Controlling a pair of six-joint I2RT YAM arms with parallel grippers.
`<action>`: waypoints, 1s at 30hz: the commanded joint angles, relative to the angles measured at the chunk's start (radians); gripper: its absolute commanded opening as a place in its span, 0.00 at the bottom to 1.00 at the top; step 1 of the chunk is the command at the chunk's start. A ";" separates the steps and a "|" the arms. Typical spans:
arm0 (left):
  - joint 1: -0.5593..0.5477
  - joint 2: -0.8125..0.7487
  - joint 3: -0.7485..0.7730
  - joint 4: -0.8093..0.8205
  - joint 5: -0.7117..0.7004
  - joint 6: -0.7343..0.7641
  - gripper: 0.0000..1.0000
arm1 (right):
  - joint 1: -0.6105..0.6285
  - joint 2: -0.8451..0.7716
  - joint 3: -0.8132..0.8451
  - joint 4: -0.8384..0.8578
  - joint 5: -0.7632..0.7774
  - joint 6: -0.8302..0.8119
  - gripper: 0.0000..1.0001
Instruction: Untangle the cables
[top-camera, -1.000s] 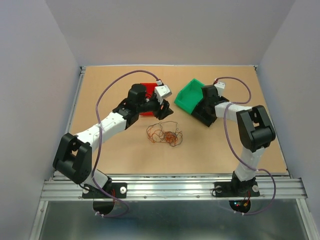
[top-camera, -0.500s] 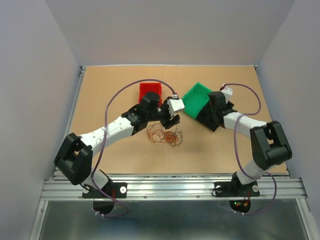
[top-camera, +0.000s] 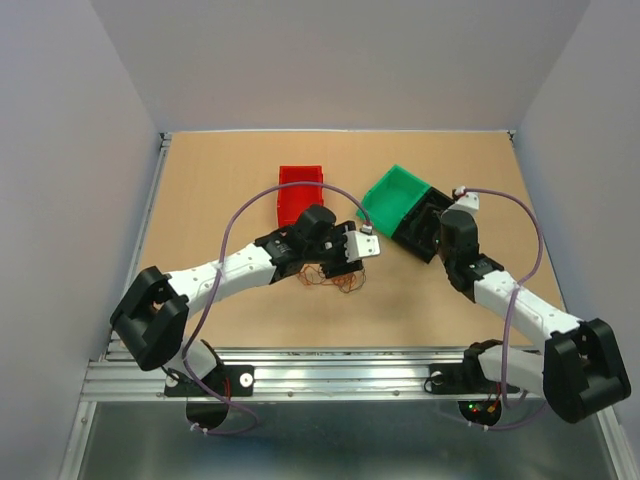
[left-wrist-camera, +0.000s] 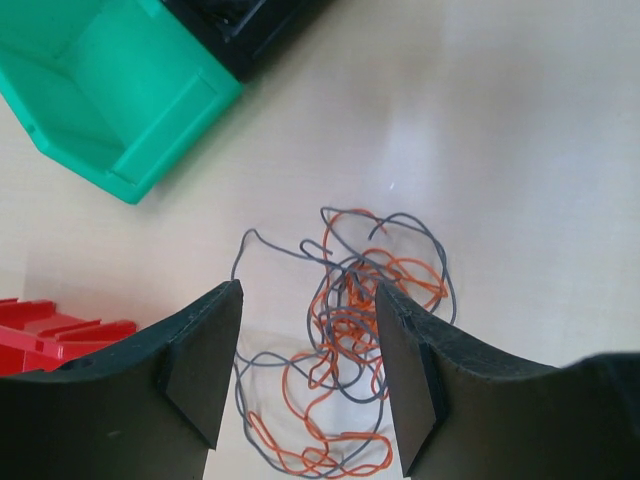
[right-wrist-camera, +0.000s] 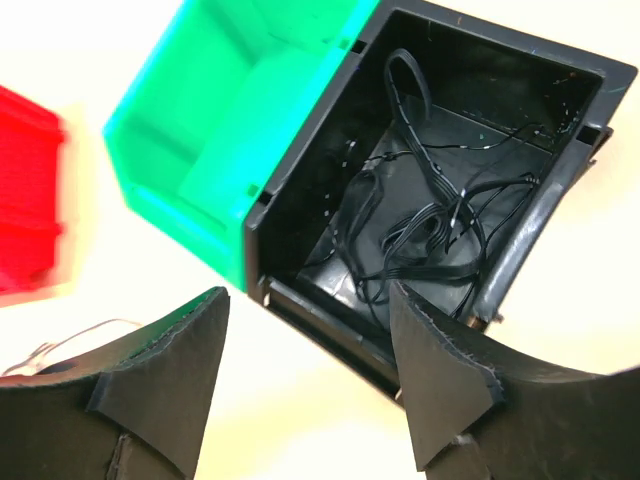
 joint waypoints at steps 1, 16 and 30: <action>-0.008 -0.022 -0.028 -0.020 -0.062 0.048 0.68 | 0.003 -0.103 -0.063 0.070 -0.031 -0.015 0.71; -0.054 0.041 -0.034 -0.081 -0.140 0.059 0.67 | 0.003 -0.126 -0.074 0.070 -0.063 -0.012 0.72; -0.066 0.027 -0.017 -0.089 -0.139 0.039 0.00 | 0.003 -0.111 -0.075 0.090 -0.074 -0.015 0.71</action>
